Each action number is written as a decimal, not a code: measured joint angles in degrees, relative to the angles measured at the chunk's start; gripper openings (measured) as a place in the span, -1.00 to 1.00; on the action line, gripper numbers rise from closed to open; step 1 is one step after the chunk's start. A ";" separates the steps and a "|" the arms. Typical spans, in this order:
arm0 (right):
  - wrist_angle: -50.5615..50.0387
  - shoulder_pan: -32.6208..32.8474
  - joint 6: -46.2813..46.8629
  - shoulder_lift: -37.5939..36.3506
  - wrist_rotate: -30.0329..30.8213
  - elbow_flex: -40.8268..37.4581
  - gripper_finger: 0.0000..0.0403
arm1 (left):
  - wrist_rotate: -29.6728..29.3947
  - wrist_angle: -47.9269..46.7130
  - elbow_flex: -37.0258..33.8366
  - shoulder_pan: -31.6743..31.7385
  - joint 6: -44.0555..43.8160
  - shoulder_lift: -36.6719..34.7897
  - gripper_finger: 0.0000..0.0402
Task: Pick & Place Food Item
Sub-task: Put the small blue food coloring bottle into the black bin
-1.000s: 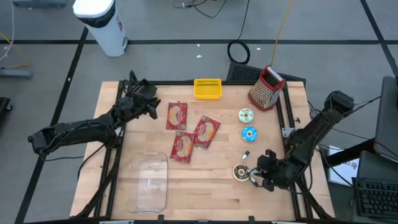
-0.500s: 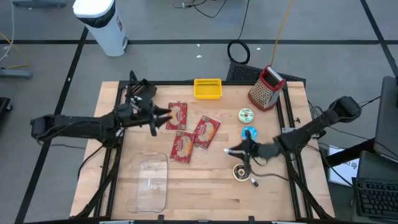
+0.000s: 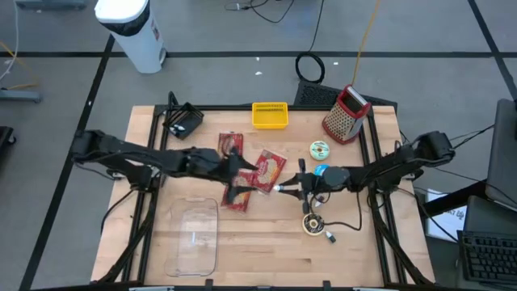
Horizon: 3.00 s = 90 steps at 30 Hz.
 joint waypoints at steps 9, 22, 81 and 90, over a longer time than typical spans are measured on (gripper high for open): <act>4.38 -0.01 -4.00 1.20 -0.01 1.11 -0.66 | 0.49 0.26 8.52 -1.44 0.02 10.12 0.51; 8.26 1.25 -7.32 1.15 -0.01 1.14 -0.66 | 0.11 1.25 13.06 -2.39 -0.62 16.31 0.49; 6.19 1.54 1.37 1.18 9.12 1.07 -0.33 | -23.67 -25.97 7.57 15.10 -3.32 -8.94 -0.66; 3.86 1.04 1.35 1.18 9.17 1.07 -0.34 | -22.15 -22.35 -11.68 34.73 -11.09 -22.86 -0.66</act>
